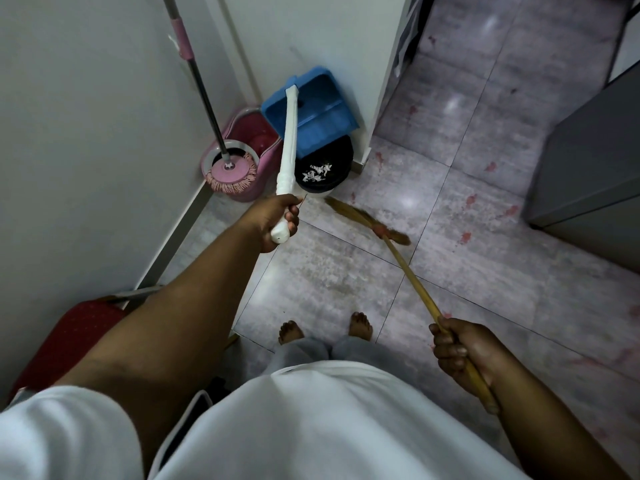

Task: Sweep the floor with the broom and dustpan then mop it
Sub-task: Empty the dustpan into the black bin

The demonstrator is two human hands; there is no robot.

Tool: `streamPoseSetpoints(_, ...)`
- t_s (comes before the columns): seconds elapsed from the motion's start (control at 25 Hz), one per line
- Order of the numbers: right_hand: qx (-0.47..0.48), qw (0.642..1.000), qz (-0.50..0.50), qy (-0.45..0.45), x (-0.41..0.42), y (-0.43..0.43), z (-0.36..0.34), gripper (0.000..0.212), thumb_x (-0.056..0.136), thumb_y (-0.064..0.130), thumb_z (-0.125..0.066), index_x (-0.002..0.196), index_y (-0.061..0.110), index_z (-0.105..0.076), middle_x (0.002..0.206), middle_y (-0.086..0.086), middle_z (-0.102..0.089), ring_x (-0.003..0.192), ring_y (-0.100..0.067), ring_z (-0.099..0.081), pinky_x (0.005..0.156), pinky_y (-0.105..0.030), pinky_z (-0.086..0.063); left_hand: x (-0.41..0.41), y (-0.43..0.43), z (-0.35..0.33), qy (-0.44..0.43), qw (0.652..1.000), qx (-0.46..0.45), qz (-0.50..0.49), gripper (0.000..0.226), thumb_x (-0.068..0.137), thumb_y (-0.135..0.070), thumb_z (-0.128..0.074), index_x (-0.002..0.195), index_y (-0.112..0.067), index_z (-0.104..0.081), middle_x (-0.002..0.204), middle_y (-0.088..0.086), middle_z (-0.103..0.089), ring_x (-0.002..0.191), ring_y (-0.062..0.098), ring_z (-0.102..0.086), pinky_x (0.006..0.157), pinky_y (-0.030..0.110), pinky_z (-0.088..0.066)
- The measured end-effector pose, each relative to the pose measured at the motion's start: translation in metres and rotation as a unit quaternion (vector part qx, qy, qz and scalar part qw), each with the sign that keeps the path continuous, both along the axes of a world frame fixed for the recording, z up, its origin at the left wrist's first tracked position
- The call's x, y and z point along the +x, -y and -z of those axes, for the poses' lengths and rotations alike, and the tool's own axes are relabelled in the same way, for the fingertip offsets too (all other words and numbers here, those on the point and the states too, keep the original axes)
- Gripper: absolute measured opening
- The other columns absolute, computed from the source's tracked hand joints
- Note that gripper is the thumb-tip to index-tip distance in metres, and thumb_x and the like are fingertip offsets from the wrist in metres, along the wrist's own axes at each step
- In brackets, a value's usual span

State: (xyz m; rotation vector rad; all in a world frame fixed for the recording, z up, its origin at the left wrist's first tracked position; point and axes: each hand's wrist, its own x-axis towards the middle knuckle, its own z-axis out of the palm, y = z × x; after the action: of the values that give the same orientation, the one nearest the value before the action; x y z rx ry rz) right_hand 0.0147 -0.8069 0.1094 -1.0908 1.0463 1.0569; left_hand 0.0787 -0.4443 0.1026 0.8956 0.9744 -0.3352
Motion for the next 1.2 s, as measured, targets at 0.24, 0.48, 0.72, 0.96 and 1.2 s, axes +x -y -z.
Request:
streamPoseSetpoints(0.24, 0.006, 1.000, -0.013, 0.011, 0.007, 0.002, -0.007, 0.022, 0.101, 0.018, -0.037, 0.087, 0.006, -0.049, 0.048, 0.002, -0.038, 0.028, -0.006, -0.027, 0.027, -0.015, -0.024, -0.019, 0.010, -0.030, 0.016, 0.998, -0.047, -0.045, 0.009, 0.095, -0.005, -0.051, 0.096, -0.012, -0.046, 0.053, -0.004, -0.045, 0.034, 0.001, -0.039, 0.031, 0.012, -0.033)
streamPoseSetpoints(0.48, 0.016, 1.000, -0.002, 0.020, 0.010, 0.021, -0.009, 0.024, 0.102, 0.020, -0.038, 0.086, 0.006, -0.049, 0.048, 0.001, -0.038, 0.028, -0.007, -0.028, 0.026, -0.016, -0.024, -0.048, 0.028, -0.066, 0.021, 0.995, -0.082, -0.043, 0.006, 0.095, -0.005, -0.046, 0.099, -0.010, -0.048, 0.056, -0.003, -0.044, 0.035, 0.001, -0.039, 0.031, 0.011, -0.033)
streamPoseSetpoints(0.72, 0.018, 0.999, 0.047, 0.019, 0.003, 0.063, -0.002, 0.025, 0.101, 0.019, -0.037, 0.083, 0.007, -0.050, 0.048, 0.001, -0.039, 0.028, -0.007, -0.029, 0.027, -0.017, -0.024, -0.049, 0.066, -0.087, 0.011, 0.993, -0.121, -0.001, 0.006, 0.095, -0.006, -0.045, 0.091, -0.010, -0.046, 0.056, -0.003, -0.044, 0.035, 0.001, -0.040, 0.030, 0.012, -0.035)
streamPoseSetpoints(0.96, 0.014, 0.992, 0.125, 0.014, -0.010, 0.107, 0.004, 0.029, 0.101, 0.020, -0.035, 0.080, 0.007, -0.049, 0.046, 0.000, -0.040, 0.027, -0.008, -0.030, 0.027, -0.016, -0.025, -0.012, 0.122, -0.086, -0.007, 0.990, -0.125, 0.065, 0.008, 0.094, -0.007, -0.047, 0.087, -0.010, -0.047, 0.053, -0.003, -0.044, 0.034, 0.002, -0.040, 0.030, 0.011, -0.035)
streamPoseSetpoints(1.2, 0.014, 0.974, 0.226, 0.017, -0.046, 0.140, -0.003, 0.028, 0.101, 0.020, -0.036, 0.079, 0.007, -0.049, 0.047, 0.001, -0.039, 0.027, -0.008, -0.029, 0.027, -0.016, -0.024, 0.026, 0.164, -0.072, -0.037, 0.968, -0.196, 0.150, 0.033, 0.064, -0.004, -0.076, 0.079, -0.011, -0.049, 0.053, -0.004, -0.047, 0.034, 0.002, -0.044, 0.030, 0.012, -0.038)
